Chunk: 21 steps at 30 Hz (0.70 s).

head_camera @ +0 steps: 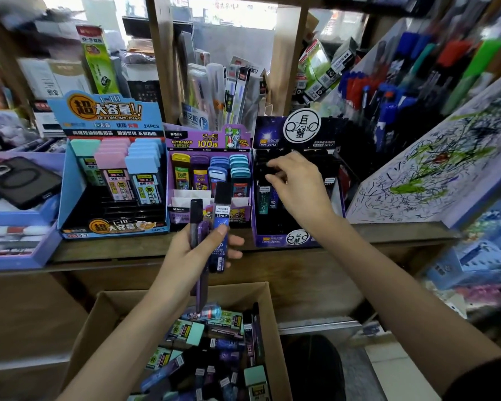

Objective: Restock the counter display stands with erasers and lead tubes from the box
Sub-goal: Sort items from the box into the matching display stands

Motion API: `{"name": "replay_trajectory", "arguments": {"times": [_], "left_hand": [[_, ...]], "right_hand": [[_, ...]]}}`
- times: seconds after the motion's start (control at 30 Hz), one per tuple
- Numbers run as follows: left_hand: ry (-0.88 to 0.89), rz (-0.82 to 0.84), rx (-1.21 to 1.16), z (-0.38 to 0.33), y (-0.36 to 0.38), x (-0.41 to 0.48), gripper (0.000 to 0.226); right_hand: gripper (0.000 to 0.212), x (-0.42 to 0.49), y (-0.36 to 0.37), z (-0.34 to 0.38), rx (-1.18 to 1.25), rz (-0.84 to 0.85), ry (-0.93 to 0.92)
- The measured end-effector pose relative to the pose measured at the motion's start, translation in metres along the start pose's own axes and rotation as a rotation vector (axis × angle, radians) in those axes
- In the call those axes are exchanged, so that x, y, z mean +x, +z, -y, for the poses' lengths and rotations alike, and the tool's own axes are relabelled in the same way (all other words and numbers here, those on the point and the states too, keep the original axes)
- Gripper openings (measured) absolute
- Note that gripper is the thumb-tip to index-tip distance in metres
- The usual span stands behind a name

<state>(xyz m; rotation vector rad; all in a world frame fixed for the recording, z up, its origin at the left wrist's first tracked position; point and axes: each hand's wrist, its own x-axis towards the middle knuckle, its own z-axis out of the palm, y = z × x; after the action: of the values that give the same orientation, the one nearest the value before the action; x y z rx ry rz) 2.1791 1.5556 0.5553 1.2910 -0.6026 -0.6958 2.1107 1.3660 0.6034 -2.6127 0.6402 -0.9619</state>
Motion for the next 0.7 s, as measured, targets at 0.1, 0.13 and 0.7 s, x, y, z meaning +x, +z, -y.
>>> {"name": "replay_trajectory", "arguments": {"times": [0.1,0.13,0.7], "left_hand": [[0.008,0.024,-0.002,-0.002,0.006,0.0,0.03],[0.009,0.035,-0.004,-0.002,0.009,0.001,0.03],[-0.016,0.066,0.055,0.003,0.0,0.009,0.044]], "right_hand": [[0.026,-0.011,-0.011,0.01,0.112,-0.074,-0.01],[0.021,-0.015,-0.014,0.016,0.267,-0.023,0.044],[0.007,0.003,-0.041,-0.027,0.632,-0.033,0.264]]}}
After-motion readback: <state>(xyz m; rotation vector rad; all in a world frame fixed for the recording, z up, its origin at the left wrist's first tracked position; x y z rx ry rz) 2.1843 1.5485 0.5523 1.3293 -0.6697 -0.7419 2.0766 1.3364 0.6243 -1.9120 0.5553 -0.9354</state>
